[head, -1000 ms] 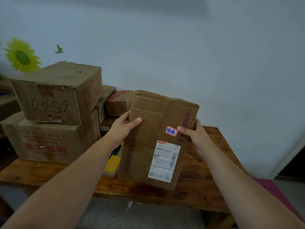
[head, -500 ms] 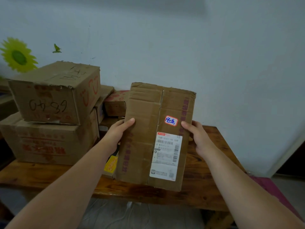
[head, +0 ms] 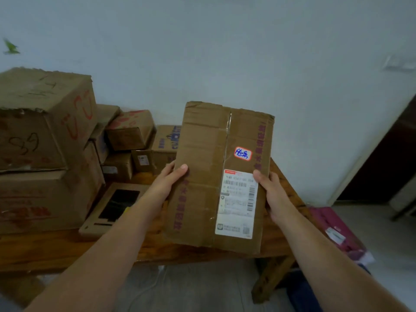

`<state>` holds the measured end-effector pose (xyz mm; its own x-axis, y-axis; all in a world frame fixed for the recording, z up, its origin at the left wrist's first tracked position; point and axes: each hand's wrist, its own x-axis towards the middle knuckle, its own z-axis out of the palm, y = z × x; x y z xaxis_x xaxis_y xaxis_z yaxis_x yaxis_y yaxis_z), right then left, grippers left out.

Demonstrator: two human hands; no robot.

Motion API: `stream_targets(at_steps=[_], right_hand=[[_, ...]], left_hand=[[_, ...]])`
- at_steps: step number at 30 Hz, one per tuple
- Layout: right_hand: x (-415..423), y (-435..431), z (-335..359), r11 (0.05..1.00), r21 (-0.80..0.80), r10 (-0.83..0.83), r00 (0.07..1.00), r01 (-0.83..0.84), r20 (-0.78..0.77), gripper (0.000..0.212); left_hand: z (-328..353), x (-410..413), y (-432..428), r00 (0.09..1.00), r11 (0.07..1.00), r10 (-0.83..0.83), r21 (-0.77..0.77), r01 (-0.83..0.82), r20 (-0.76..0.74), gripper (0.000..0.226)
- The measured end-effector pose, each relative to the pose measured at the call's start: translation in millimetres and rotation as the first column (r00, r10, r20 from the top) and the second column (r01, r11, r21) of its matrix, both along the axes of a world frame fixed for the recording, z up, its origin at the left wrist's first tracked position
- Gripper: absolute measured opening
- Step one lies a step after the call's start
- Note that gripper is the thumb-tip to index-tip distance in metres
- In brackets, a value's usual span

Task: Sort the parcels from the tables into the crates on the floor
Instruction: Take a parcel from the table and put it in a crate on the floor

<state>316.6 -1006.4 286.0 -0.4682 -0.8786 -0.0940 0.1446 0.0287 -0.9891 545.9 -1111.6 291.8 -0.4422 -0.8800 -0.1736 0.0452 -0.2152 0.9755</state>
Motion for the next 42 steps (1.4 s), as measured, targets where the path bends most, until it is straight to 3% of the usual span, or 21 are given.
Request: stream_targets(at_steps=[2, 6, 9, 13, 18, 24, 29, 34, 42], right_hand=[[-16, 17, -3, 0.999, -0.005, -0.043, 0.999, 0.043, 0.026, 0.054], [-51, 57, 2, 0.999, 0.004, -0.041, 0.999, 0.041, 0.031, 0.043], [-87, 88, 5, 1.0, 0.021, 0.001, 0.999, -0.002, 0.048, 0.046], [-156, 138, 0, 0.995, 0.05, -0.092, 0.996, 0.091, 0.015, 0.069], [-249, 187, -7, 0.977, 0.081, -0.196, 0.98, 0.199, -0.047, 0.037], [-364, 232, -3, 0.984, 0.146, -0.093, 0.993, 0.104, -0.075, 0.044], [-438, 236, -10, 0.983, 0.161, -0.078, 0.996, 0.085, -0.051, 0.043], [-512, 218, -40, 0.936, 0.251, -0.224, 0.968, 0.246, -0.112, 0.048], [-645, 170, -76, 0.887, 0.4, -0.189, 0.972, 0.229, -0.139, 0.032]], left_hand=[[-2, -20, 9, 1.0, 1.0, -0.015, 0.019, 0.015, -0.012, 0.057], [-9, -62, 34, 0.997, 0.997, -0.074, -0.003, 0.074, 0.025, 0.06], [-13, -98, 58, 0.994, 0.993, -0.114, 0.011, 0.114, 0.002, 0.036], [-15, -172, 101, 0.989, 0.989, -0.148, 0.0, 0.148, 0.005, 0.042], [-15, -273, 142, 0.992, 0.992, -0.129, 0.002, 0.129, 0.012, 0.058], [-30, -389, 187, 0.998, 0.995, -0.059, 0.082, 0.057, 0.029, 0.062], [-43, -468, 199, 0.993, 0.988, -0.11, 0.115, 0.103, 0.05, 0.046], [-77, -556, 172, 0.976, 0.974, -0.183, 0.156, 0.163, 0.122, 0.051], [-135, -690, 116, 0.929, 0.92, -0.326, 0.285, 0.268, 0.178, 0.052]])
